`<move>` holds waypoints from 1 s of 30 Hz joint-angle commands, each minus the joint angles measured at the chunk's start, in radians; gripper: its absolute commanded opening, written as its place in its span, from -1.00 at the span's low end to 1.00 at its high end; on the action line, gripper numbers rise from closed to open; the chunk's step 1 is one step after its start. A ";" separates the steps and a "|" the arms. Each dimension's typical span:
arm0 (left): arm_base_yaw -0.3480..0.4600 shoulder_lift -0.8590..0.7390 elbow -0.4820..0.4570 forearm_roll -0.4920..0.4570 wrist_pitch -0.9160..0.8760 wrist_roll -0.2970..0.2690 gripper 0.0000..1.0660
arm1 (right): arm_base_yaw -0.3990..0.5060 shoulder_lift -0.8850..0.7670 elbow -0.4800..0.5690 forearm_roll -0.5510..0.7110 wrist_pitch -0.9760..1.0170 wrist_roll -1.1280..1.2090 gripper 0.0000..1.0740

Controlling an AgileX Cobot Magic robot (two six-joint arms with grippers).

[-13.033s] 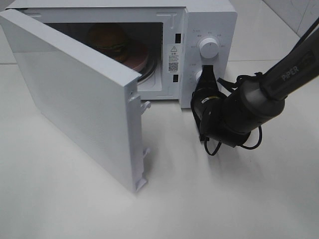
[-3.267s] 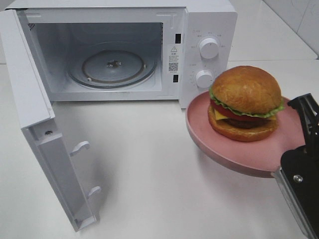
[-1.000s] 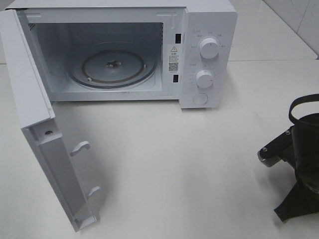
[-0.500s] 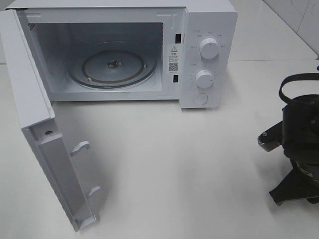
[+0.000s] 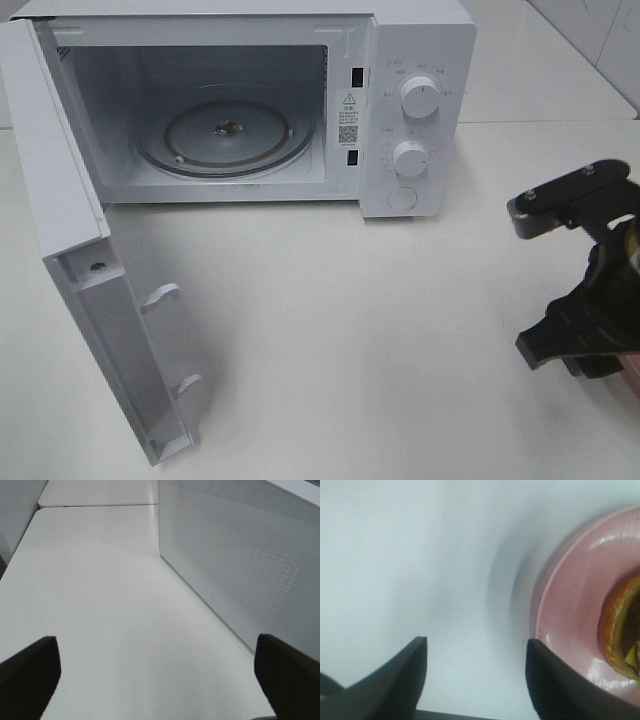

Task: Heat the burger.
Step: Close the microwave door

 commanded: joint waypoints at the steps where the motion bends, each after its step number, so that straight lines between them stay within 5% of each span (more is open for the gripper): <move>1: 0.000 -0.017 0.003 -0.002 -0.009 -0.005 0.84 | -0.004 -0.059 0.000 0.051 0.015 -0.077 0.28; 5: 0.000 -0.017 0.003 -0.002 -0.009 -0.005 0.84 | -0.004 -0.294 0.000 0.141 0.102 -0.194 0.66; 22: 0.000 -0.017 0.003 -0.002 -0.009 -0.005 0.84 | -0.020 -0.797 0.020 0.188 0.347 -0.256 0.53; 30: 0.000 -0.017 0.003 -0.002 -0.009 -0.005 0.84 | -0.341 -1.099 0.089 0.310 0.313 -0.447 0.50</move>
